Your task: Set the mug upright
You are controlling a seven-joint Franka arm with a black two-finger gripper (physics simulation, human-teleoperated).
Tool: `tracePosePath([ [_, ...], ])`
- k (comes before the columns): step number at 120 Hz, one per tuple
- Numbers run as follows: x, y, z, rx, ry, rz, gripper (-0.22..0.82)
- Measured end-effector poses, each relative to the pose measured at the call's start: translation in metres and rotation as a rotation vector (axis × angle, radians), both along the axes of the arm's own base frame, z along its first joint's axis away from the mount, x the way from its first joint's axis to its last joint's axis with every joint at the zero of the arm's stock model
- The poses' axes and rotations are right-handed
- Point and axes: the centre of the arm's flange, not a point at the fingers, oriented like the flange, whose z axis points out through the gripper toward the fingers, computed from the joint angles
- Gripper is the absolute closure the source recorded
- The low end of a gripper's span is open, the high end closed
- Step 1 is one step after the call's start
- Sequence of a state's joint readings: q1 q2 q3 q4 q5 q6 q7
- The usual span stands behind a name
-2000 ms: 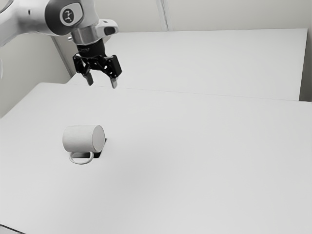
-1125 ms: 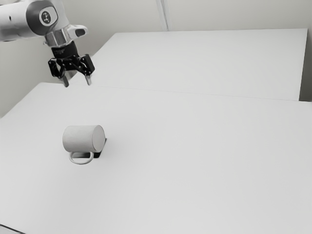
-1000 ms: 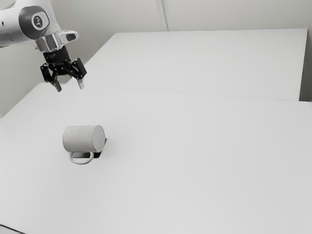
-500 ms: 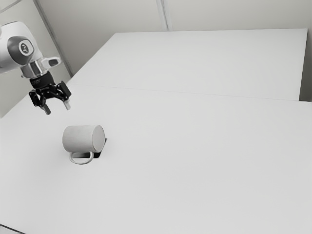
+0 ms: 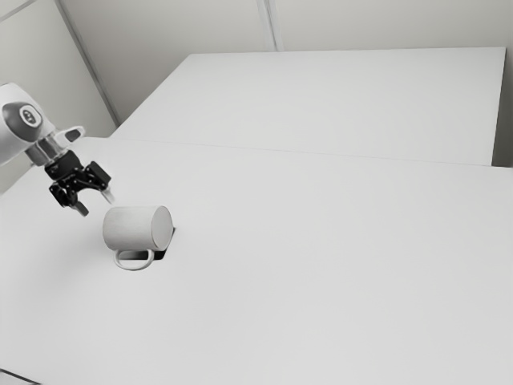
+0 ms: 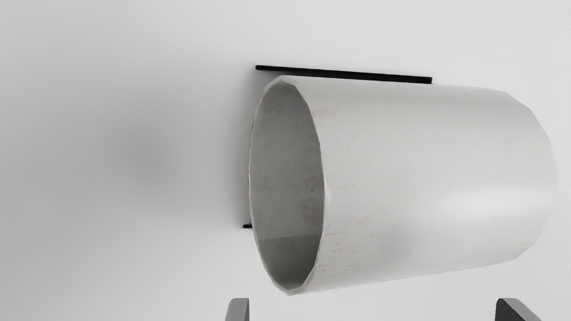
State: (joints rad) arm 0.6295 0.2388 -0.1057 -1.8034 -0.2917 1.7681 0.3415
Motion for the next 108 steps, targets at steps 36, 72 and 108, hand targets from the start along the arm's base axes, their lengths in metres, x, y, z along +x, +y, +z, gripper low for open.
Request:
tracePosePath([
  [36,-0.007,0.015,-0.02,-0.114,-0.096,0.009,0.0],
  [72,-0.017,0.025,-0.046,-0.251,-0.188,0.034,0.0],
  [108,-0.025,0.025,-0.067,-0.378,-0.301,0.051,0.0],
])
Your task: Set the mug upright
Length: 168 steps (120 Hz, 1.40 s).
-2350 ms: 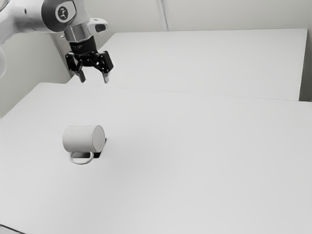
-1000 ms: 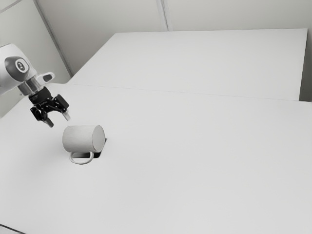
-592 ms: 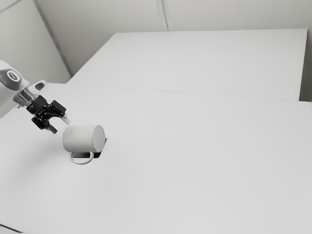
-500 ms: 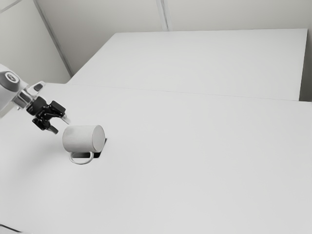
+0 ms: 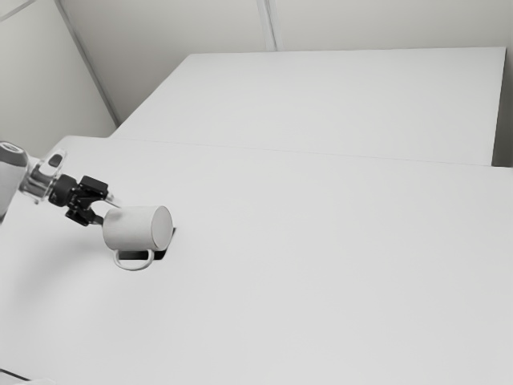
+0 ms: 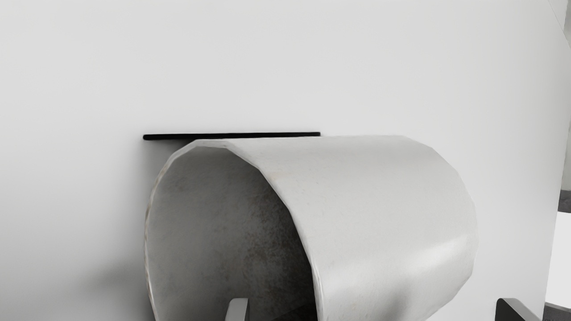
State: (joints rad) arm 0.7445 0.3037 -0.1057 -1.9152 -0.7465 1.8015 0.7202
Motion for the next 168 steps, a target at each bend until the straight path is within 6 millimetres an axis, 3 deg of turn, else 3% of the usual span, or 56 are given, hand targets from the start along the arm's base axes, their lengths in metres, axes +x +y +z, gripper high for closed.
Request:
tracePosePath([
  [25,-0.008,-0.003,-0.025,-0.104,-0.07,0.028,0.0],
  [44,-0.006,-0.01,-0.029,-0.168,-0.13,0.021,0.04],
  [75,-0.001,-0.024,-0.026,-0.221,-0.203,-0.024,0.52],
  [96,0.008,-0.038,-0.016,-0.221,-0.249,-0.067,0.69],
  [124,0.009,-0.059,0.012,-0.188,-0.302,-0.12,0.75],
  [134,0.012,-0.069,0.033,-0.16,-0.332,-0.15,0.76],
  [146,0.022,-0.097,0.059,-0.11,-0.356,-0.221,0.77],
  [168,0.038,-0.17,0.105,0.082,-0.329,-0.417,0.78],
])
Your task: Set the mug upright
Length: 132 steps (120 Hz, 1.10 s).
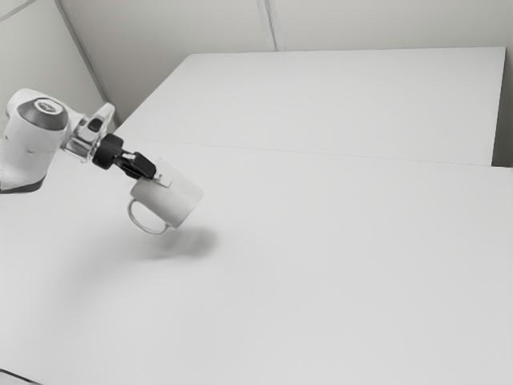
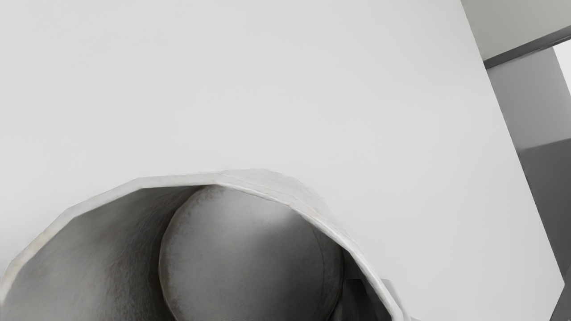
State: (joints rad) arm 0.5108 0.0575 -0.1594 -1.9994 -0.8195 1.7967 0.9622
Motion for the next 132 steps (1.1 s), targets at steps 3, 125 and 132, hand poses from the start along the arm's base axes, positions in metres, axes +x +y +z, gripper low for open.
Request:
tracePosePath([
  [3,0.001,-0.01,0.005,0.037,0.002,-0.021,0.78],
  [125,-0.082,-0.184,-0.017,0.73,-0.012,0.013,0.79],
  [132,-0.082,-0.186,-0.021,0.729,-0.022,0.03,0.79],
])
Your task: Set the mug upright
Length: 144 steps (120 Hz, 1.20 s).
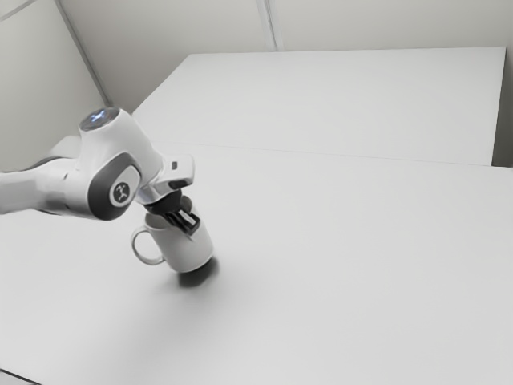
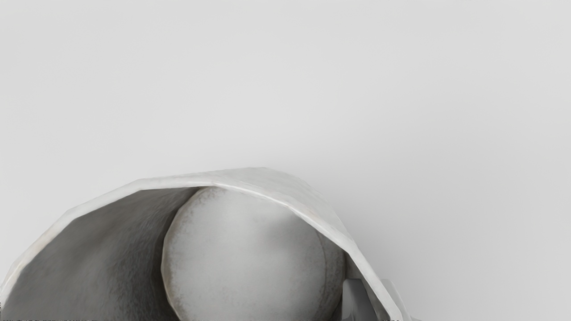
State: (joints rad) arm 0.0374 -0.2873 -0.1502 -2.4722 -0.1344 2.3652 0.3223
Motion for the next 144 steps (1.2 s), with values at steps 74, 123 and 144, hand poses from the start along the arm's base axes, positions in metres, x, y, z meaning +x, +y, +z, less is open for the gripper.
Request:
tracePosePath([
  [74,0.008,-0.009,-0.05,-0.022,0.037,0.087,0.52],
  [123,0.032,-0.018,0.016,0.043,0.068,0.057,0.08],
  [144,0.047,-0.019,0.065,0.078,0.114,0.071,0.03],
])
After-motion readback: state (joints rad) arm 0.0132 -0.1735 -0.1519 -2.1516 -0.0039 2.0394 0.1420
